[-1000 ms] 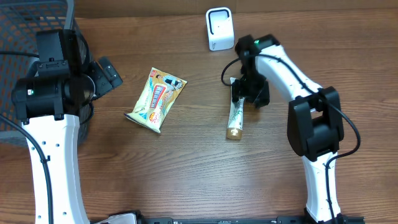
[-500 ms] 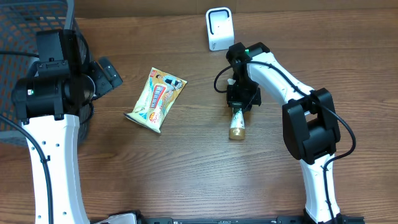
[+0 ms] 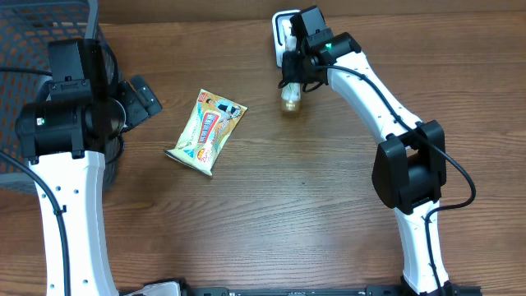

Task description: Scan the item barcode

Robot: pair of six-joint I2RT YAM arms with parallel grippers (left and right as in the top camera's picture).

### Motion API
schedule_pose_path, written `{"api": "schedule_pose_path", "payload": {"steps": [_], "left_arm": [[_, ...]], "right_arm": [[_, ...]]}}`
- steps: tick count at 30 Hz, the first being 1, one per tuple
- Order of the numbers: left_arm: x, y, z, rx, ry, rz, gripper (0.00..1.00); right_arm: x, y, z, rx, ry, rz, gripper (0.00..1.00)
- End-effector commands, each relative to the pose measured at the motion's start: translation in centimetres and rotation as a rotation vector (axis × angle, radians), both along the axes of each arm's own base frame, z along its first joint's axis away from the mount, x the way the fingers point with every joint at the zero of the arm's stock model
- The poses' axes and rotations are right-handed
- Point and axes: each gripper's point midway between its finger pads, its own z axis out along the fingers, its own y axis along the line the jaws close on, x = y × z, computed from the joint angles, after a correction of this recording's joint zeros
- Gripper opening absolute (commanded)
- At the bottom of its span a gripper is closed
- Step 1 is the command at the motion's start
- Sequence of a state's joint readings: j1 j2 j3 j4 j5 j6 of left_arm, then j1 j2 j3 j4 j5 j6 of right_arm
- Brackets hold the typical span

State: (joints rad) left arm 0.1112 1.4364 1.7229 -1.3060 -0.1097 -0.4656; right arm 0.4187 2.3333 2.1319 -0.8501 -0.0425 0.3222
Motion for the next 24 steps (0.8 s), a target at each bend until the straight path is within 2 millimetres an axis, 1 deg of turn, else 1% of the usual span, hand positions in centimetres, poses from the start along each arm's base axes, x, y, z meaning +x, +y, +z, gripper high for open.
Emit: {"api": "schedule_pose_path", "payload": {"steps": [1,5,8,13,16,19,24], "left_arm": [[0.1,0.2,0.3,0.007,-0.008,0.016,1.0],[0.1,0.2,0.3,0.007,-0.008,0.016,1.0],[0.1,0.2,0.3,0.007,-0.008,0.016,1.0],[0.1,0.2,0.3,0.007,-0.008,0.016,1.0],[0.1,0.3,0.3,0.007,-0.008,0.016,1.0],[0.1,0.3,0.3,0.007,-0.008,0.016,1.0],[0.1,0.2,0.3,0.007,-0.008,0.016,1.0]], "right_arm": [[2.8,-0.3,3.7,0.036,-0.142,-0.07,0.04],[5.3,0.2,6.2,0.157,-0.241,-0.157,0.04],[6.6,-0.2,7.6,0.251,-0.275,-0.244,0.04],[9.3,-2.9,10.0,0.444,-0.319,-0.484,0.04],[10.4,-3.9,11.1,0.521,-0.346,-0.544,0.04],[10.8,-4.8,11.1,0.552,-0.348,-0.613,0.04],[10.9,-4.8,9.9,0.572,-0.314,-0.656,0.04]]}}
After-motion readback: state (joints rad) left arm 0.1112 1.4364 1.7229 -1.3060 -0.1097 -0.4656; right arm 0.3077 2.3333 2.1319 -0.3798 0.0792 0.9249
